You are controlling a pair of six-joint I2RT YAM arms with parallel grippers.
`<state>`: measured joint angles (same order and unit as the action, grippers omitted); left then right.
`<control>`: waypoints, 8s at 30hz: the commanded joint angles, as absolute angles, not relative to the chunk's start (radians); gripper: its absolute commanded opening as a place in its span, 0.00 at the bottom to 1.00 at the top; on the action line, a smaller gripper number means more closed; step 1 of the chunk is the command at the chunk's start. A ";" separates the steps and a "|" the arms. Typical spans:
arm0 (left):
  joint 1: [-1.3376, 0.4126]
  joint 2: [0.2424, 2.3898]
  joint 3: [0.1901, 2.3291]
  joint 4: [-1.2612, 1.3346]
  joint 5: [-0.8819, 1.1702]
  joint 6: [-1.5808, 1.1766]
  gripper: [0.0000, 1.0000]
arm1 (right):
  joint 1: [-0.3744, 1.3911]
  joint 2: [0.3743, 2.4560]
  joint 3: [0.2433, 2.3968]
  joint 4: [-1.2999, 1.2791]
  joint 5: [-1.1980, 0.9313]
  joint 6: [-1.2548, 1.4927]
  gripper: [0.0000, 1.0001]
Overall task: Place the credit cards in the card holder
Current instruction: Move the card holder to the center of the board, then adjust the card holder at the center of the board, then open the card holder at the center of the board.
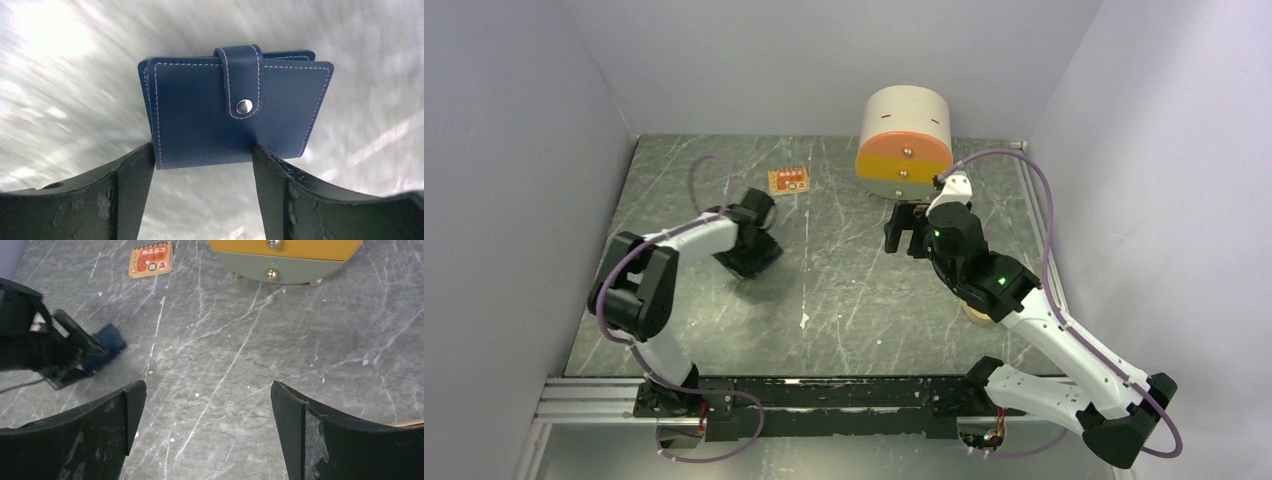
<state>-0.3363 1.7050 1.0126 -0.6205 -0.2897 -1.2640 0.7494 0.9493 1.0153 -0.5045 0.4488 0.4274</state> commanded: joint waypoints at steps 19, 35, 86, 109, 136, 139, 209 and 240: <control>-0.366 1.354 0.806 -0.232 0.305 -0.826 0.68 | 0.742 0.910 0.878 -0.297 0.174 0.408 1.00; -0.212 1.224 0.485 0.011 0.673 -0.867 0.66 | 0.742 1.461 0.911 0.014 -0.029 0.340 0.60; -0.090 0.935 0.581 -0.336 0.366 -0.789 0.69 | 0.889 1.694 1.102 -0.162 0.196 0.427 0.39; -0.090 0.640 0.690 -0.560 0.100 -0.671 0.89 | 0.985 2.003 1.340 -0.337 0.344 0.436 0.34; -0.091 0.814 0.616 -0.465 0.337 -0.680 0.67 | 0.996 1.707 1.061 -0.063 0.225 0.438 0.00; -0.091 0.845 0.599 -0.427 0.392 -0.685 0.64 | 0.993 1.627 1.025 -0.034 0.193 0.453 0.00; -0.456 1.482 0.602 0.044 0.522 -0.737 0.63 | 0.636 1.339 0.522 0.174 -0.150 0.680 0.00; -0.503 1.511 0.583 0.149 0.577 -0.743 0.54 | 0.593 1.340 0.489 0.114 -0.085 0.644 0.00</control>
